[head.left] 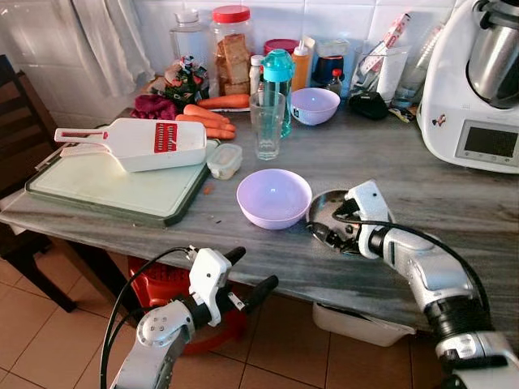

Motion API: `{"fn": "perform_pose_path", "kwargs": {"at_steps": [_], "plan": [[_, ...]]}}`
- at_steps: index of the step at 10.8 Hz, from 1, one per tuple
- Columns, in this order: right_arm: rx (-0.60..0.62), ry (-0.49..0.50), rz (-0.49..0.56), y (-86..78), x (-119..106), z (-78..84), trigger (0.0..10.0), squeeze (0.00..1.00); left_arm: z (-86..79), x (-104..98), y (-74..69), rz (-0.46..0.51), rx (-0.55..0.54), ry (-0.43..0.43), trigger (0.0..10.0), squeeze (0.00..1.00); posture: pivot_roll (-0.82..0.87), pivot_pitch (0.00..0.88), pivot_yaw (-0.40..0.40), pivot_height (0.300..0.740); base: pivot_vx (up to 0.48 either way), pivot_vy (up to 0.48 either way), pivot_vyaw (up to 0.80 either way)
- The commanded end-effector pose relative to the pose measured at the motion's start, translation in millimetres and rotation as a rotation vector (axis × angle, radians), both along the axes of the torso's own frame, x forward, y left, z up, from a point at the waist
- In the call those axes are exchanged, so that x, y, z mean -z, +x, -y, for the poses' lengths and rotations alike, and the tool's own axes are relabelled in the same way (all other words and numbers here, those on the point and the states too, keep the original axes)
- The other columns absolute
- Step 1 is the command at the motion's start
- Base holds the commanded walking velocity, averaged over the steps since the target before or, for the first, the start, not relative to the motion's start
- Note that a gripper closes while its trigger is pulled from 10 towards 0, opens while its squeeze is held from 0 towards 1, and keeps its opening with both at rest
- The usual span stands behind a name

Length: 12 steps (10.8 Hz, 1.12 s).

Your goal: Setting the table

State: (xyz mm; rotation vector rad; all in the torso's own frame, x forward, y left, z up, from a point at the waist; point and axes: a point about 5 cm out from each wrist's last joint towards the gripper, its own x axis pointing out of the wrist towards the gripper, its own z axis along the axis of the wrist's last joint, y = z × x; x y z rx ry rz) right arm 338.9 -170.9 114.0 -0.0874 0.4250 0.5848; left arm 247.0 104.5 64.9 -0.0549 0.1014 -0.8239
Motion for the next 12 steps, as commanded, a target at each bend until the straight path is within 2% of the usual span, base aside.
{"fn": "perform_pose_path", "kwargs": {"at_steps": [1, 5, 7, 9, 11, 12], "plan": [[-0.009, 0.014, 0.007, -0.7, -4, -2.5, 10.0, 0.00, 0.7, -3, 0.3, 0.012, 0.012, 0.012, 10.0, 0.00, 0.02, 0.000, 0.045, 0.740, 0.000, 0.000, 0.00], [-0.023, 0.102, -0.033, -8.7, -7, -17.4, 10.0, 0.00, 3.0, -5, 1.6, 0.015, 0.017, 0.011, 10.0, 0.00, 0.01, 0.000, 0.042, 0.740, 0.000, 0.000, 0.00], [-0.026, 0.046, 0.014, -8.4, -11, -17.1, 10.0, 0.00, 3.4, -5, 1.4, 0.014, 0.016, 0.011, 10.0, 0.00, 0.02, 0.000, 0.040, 0.740, 0.000, 0.000, 0.00], [0.027, 0.047, 0.105, -3.0, -30, -5.5, 10.0, 0.00, 3.7, -4, 1.5, 0.011, 0.015, 0.010, 10.0, 0.00, 0.01, 0.000, 0.039, 0.740, 0.000, 0.000, 0.00], [0.138, -0.026, 0.147, 0.3, -30, 14.5, 10.0, 0.00, 3.9, -4, 1.3, 0.010, 0.019, 0.008, 10.0, 0.00, 0.01, 0.000, 0.040, 0.740, 0.000, 0.000, 0.00], [0.157, -0.042, 0.146, 0.1, -28, 19.3, 10.0, 0.00, 4.2, -4, 1.0, 0.010, 0.023, 0.006, 10.0, 0.00, 0.01, 0.000, 0.042, 0.740, 0.000, 0.000, 0.00]]}}
